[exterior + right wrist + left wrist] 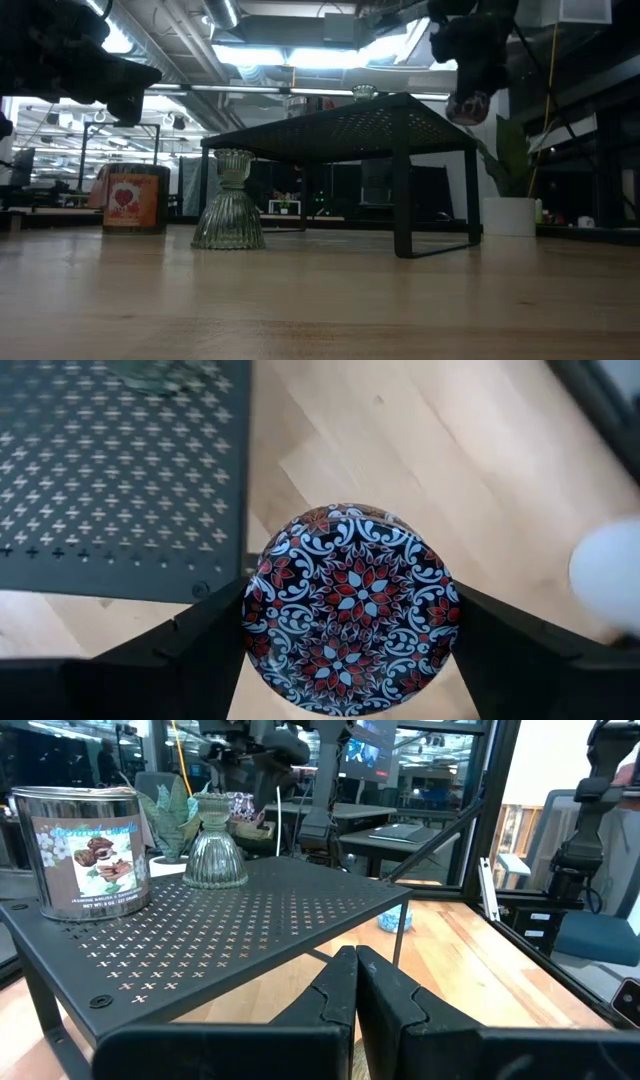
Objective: Pick & Place candle stick holders
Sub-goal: Put the dark red scented candle on the shelf
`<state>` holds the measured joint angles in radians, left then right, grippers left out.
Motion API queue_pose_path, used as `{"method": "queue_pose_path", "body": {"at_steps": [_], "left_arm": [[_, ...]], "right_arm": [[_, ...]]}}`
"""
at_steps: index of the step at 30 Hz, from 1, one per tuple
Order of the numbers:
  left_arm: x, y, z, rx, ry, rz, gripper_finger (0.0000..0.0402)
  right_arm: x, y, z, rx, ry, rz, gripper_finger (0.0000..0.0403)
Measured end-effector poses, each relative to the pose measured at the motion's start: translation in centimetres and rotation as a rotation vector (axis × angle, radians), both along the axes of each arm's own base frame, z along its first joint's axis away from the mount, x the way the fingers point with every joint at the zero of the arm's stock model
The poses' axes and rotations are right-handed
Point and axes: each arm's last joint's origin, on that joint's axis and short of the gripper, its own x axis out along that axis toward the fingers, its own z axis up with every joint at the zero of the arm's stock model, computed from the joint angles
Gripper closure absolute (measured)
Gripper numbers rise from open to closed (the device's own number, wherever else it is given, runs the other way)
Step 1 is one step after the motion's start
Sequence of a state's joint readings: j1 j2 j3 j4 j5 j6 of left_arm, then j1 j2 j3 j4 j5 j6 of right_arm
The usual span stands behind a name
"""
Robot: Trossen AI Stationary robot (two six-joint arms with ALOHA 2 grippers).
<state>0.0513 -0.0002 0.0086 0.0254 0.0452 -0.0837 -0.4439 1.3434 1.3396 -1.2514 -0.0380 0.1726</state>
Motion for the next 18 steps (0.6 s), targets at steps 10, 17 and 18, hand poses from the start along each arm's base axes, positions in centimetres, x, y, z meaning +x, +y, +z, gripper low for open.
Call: {"method": "queue_pose_path", "body": {"at_steps": [10,17,18], "left_arm": [[0.0,0.0,0.0,0.0,0.0,0.0,0.04],[0.0,0.0,0.0,0.0,0.0,0.0,0.04],[0.0,0.0,0.0,0.0,0.0,0.0,0.04]], "right_arm": [[1.8,1.7,0.4,-0.141,-0.074,0.354,0.0098],[2.6,2.6,0.4,-0.158,-0.096,0.414,0.0098],[2.8,2.8,0.2,-0.155,-0.093,0.424,0.0098]]}}
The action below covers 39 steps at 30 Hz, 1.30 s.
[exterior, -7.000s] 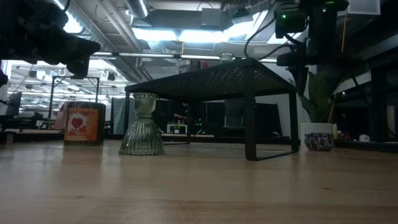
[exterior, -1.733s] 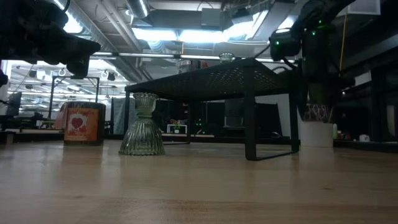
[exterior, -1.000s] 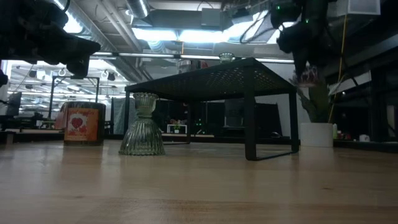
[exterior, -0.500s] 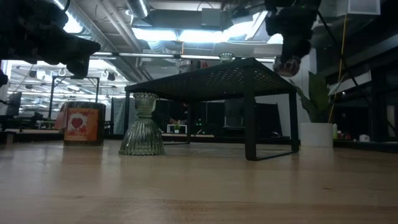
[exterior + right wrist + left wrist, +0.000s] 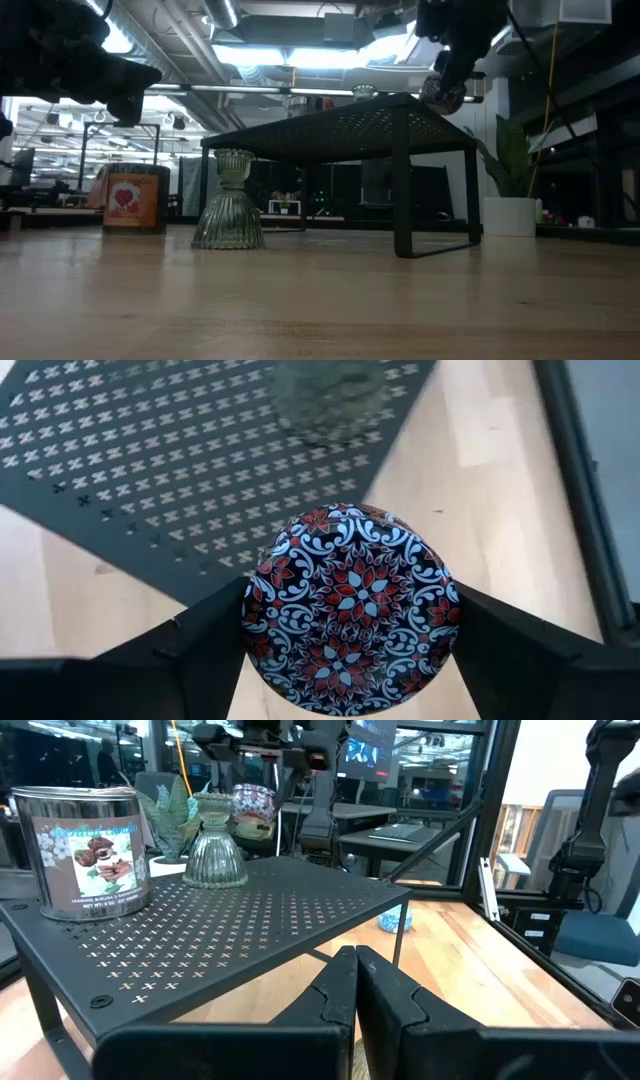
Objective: Pick & Place candle stick holders
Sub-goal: Put the dark red scented candle on the shelf
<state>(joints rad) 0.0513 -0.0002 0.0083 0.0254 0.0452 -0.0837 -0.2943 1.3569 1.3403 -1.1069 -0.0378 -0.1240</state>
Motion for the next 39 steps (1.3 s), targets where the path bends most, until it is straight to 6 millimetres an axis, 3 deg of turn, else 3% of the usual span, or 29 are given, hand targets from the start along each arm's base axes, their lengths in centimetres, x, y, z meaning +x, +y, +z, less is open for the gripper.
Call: {"method": "queue_pose_path", "body": {"at_steps": [18,39], "left_arm": [[0.0,0.0,0.0,0.0,0.0,0.0,0.04],[0.0,0.0,0.0,0.0,0.0,0.0,0.04]], "right_arm": [[3.5,2.4,-2.7,0.02,0.078,0.118,0.0098],[4.7,2.2,-3.9,0.022,0.087,0.116,0.0098]]}}
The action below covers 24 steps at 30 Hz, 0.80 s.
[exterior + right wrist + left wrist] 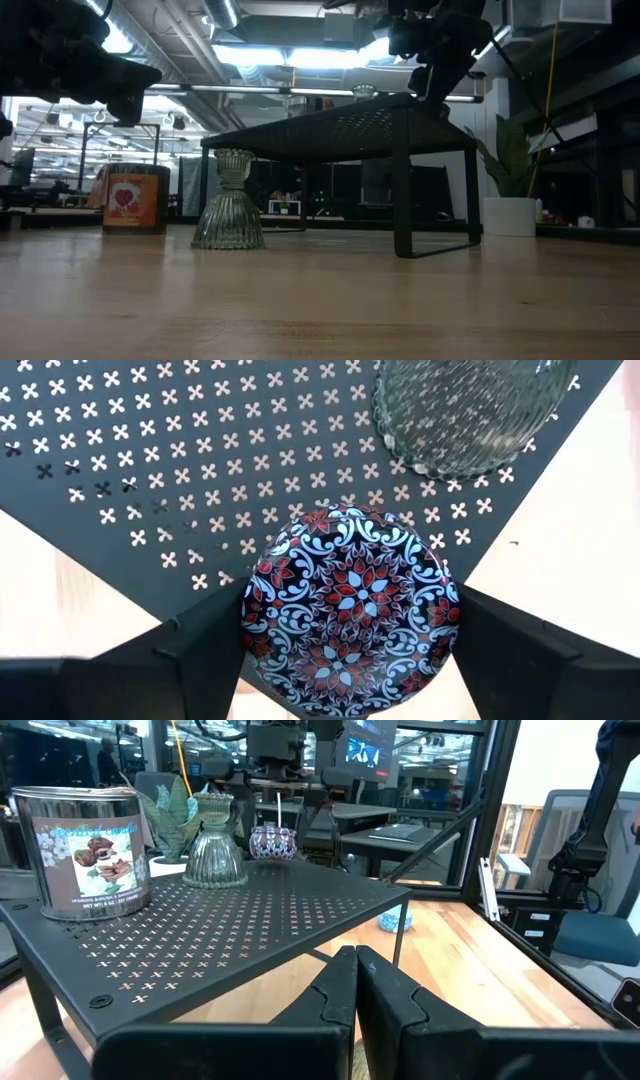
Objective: Pick & Place candle stick holders
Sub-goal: Put the dark red scented candle on the shelf
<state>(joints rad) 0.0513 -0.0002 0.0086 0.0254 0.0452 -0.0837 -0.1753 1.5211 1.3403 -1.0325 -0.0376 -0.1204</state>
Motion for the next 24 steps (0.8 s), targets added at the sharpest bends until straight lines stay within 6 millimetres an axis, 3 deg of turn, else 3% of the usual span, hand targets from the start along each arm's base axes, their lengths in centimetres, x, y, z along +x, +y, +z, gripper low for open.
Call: {"method": "queue_pose_path", "body": {"at_steps": [24], "left_arm": [[0.0,0.0,0.0,0.0,0.0,0.0,0.04]], "right_arm": [[-0.06,-0.02,-0.01,-0.005,0.007,-0.014,0.0087]]}}
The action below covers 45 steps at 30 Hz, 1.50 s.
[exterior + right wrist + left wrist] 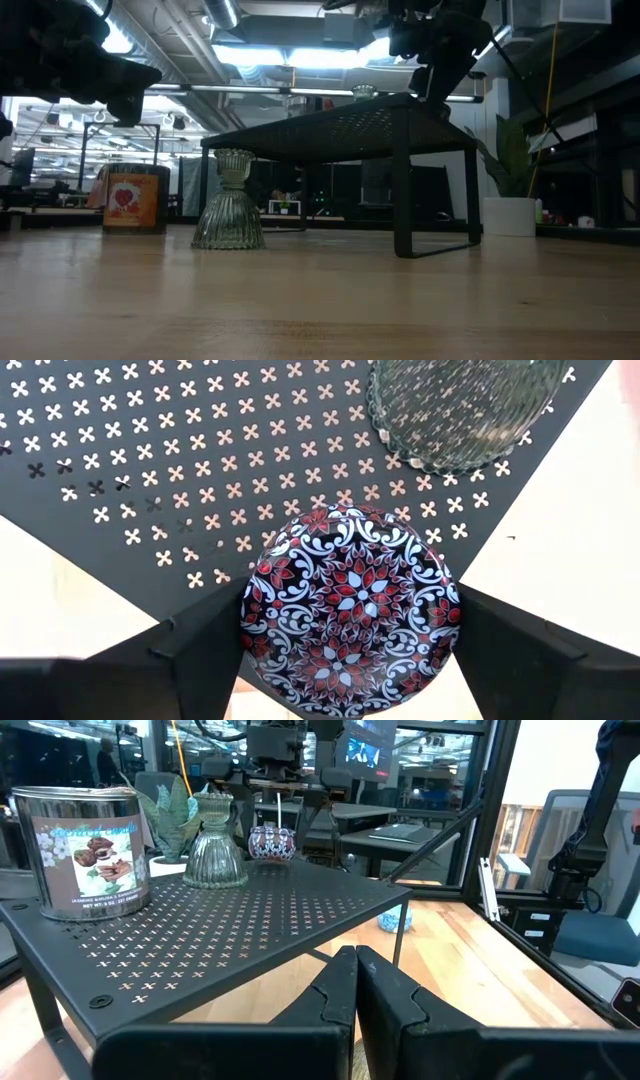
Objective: Pick & Place candle stick holders
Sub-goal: Put the dark red scented candle on the shelf
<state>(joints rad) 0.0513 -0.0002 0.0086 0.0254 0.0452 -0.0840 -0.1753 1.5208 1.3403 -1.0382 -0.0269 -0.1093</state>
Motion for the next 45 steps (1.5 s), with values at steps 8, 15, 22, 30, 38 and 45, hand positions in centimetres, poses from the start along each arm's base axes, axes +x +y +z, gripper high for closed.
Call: {"method": "queue_pose_path", "body": {"at_steps": [8,15,22,30,38,45], "left_arm": [[0.0,0.0,-0.01,0.0,0.0,0.0,0.04],[0.0,0.0,-0.01,0.0,0.0,0.0,0.04],[0.0,0.0,0.0,0.0,0.0,0.0,0.04],[0.0,0.0,0.0,0.0,0.0,0.0,0.04],[0.0,0.0,-0.01,0.0,0.0,0.0,0.04],[0.0,0.0,-0.01,0.0,0.0,0.0,0.04]], "right_arm": [[0.0,0.0,-0.01,0.002,0.0,-0.003,0.0086],[0.02,-0.03,0.01,0.007,-0.004,-0.023,0.0086],[0.01,-0.02,0.01,0.01,-0.004,-0.026,0.0086],[0.02,-0.01,0.01,0.024,-0.006,-0.064,0.0086],[0.01,-0.07,0.01,0.012,-0.004,-0.08,0.0086],[0.02,-0.11,0.01,-0.001,-0.004,-0.076,0.0086]]}}
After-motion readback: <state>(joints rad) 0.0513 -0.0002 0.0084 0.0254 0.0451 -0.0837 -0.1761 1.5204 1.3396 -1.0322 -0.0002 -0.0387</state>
